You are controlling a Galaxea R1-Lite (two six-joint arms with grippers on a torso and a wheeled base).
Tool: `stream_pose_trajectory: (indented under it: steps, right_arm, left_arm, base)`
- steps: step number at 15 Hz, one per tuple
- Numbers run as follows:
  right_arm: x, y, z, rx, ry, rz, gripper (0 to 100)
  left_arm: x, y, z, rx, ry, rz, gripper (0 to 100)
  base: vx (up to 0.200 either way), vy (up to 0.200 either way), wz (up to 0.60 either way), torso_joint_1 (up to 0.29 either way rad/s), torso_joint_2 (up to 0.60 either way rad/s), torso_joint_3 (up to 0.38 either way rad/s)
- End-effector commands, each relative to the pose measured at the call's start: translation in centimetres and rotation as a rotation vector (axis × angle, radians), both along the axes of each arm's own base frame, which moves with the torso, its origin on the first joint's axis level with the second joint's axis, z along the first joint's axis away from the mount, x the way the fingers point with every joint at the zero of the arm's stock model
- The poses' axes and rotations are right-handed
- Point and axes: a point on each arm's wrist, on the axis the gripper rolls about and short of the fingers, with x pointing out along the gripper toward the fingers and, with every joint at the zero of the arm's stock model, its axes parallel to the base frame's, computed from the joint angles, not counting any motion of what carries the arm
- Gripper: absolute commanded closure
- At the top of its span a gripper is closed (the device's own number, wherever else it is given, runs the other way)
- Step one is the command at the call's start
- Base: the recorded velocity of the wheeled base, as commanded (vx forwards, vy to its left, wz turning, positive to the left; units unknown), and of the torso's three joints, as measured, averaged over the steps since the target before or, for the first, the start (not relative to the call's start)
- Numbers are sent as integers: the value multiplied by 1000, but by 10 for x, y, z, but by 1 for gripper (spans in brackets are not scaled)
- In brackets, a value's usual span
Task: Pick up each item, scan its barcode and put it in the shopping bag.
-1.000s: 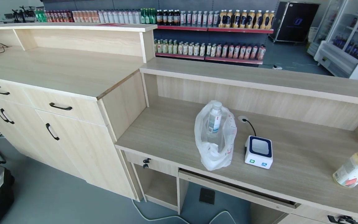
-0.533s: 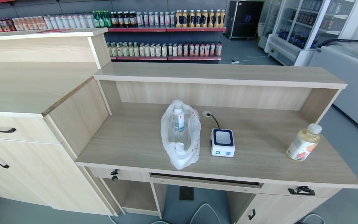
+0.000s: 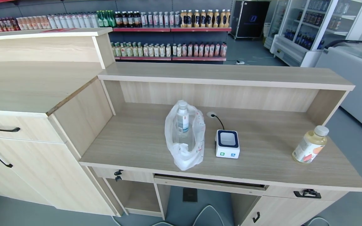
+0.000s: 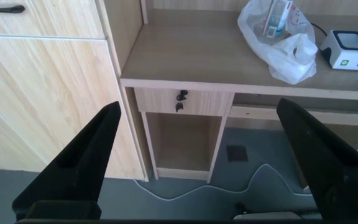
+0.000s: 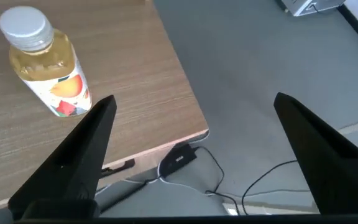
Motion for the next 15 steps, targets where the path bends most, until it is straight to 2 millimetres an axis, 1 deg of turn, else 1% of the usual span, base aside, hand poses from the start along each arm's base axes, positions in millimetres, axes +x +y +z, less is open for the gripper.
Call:
stream_pose_trajectory:
  steps: [1,3,7,8,15]
  right_arm:
    - [23,-9,-39,10,72,62,0]
    - [33,-12,-50,-49,65,138,0]
    - [53,4,-66,-49,59,243,0]
    - [57,6,-70,-51,54,256,0]
    - [76,7,-95,-67,46,288,0]
  left_arm:
    - [0,0,0,0,0,0,0]
    - [0,0,0,0,0,0,0]
    - [0,0,0,0,0,0,0]
    - [0,0,0,0,0,0,0]
    - [0,0,0,0,0,0,0]
  base:
    - [0,0,0,0,0,0]
    - [0,0,0,0,0,0]
    - [0,0,0,0,0,0]
    - [0,0,0,0,0,0]
    - [0,0,0,0,0,0]
